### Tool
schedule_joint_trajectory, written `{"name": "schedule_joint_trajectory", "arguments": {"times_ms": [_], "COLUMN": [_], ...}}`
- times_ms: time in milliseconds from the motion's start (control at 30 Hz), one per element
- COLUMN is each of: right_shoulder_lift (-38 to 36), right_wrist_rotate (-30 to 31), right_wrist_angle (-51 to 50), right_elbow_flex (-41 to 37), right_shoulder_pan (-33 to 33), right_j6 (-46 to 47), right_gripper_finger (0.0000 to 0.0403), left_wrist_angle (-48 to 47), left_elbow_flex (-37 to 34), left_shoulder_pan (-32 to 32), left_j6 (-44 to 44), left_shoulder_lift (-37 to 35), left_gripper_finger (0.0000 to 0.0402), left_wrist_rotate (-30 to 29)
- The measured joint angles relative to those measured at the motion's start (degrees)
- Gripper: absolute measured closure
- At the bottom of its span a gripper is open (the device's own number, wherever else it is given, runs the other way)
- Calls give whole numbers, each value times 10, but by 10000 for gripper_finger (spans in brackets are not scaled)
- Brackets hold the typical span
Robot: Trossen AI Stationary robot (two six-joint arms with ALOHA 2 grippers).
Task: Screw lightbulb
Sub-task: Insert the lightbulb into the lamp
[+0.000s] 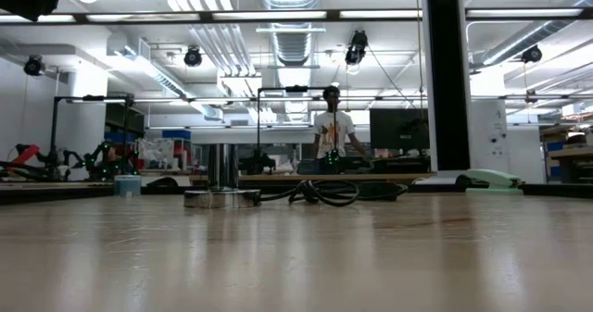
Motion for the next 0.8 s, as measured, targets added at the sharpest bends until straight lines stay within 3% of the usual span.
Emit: {"name": "schedule_joint_trajectory", "arguments": {"times_ms": [133,433,800], "right_shoulder_lift": [-8,-28,-58], "right_wrist_rotate": [24,57,74], "right_wrist_angle": [-41,-145,-372], "right_elbow_flex": [0,0,12], "right_shoulder_pan": [2,4,4], "right_j6": [19,49,129], "right_gripper_finger": [168,169,169], "left_wrist_angle": [-20,-60,-223], "left_elbow_flex": [0,0,0], "left_shoulder_pan": [0,0,4], "left_j6": [-19,-41,-116], "left_shoulder_lift": [1,0,0], "left_gripper_finger": [214,184,164], "left_wrist_rotate": [-35,-42,-111]}}
